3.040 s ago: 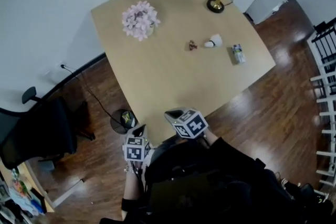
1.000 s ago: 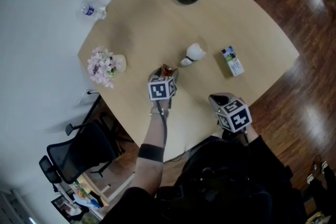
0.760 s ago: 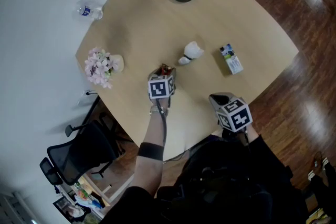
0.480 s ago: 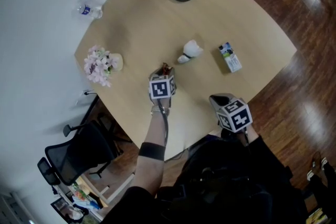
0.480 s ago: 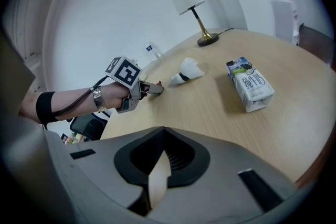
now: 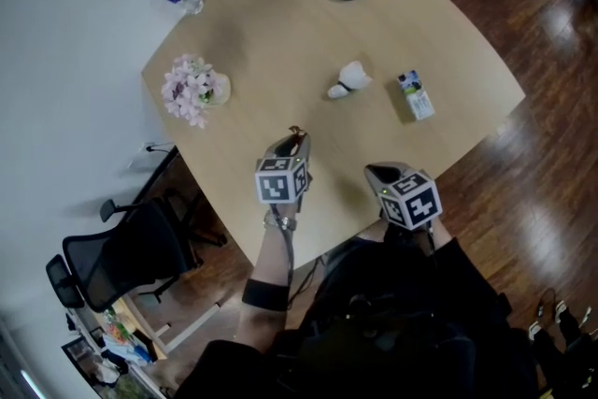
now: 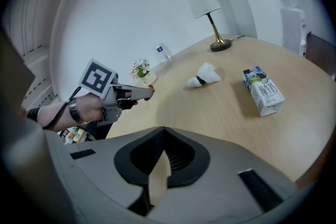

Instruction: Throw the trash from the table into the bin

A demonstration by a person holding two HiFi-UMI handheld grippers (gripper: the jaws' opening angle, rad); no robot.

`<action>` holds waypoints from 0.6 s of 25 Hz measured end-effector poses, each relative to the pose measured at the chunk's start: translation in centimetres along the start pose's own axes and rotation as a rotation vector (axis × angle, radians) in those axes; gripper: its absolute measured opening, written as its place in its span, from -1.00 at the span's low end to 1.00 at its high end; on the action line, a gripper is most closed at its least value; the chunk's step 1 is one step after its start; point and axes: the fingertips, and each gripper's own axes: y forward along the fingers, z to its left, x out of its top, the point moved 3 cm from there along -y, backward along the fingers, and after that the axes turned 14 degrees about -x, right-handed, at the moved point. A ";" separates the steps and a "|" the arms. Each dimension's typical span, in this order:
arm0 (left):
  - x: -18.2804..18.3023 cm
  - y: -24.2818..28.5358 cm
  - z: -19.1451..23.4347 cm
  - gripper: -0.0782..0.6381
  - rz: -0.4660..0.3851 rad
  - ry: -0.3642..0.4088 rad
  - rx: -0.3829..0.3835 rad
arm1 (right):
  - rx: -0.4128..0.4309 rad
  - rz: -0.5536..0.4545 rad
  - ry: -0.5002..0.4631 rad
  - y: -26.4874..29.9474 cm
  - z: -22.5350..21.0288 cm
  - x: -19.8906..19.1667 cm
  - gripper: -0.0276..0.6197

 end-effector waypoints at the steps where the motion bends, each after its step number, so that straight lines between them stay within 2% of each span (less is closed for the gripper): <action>1: -0.5 -1.1 -0.8 -0.51 -0.016 0.002 -0.010 | -0.003 -0.005 -0.001 -0.2 0.3 0.0 -0.89; 7: -5.3 -7.6 -4.8 -0.52 -0.034 -0.006 -0.040 | -0.024 -0.003 -0.040 -1.1 2.1 -0.8 -0.89; 15: -12.4 -13.8 -4.7 -0.52 -0.048 -0.075 -0.009 | 0.028 0.016 -0.111 -0.9 7.7 -2.5 -0.89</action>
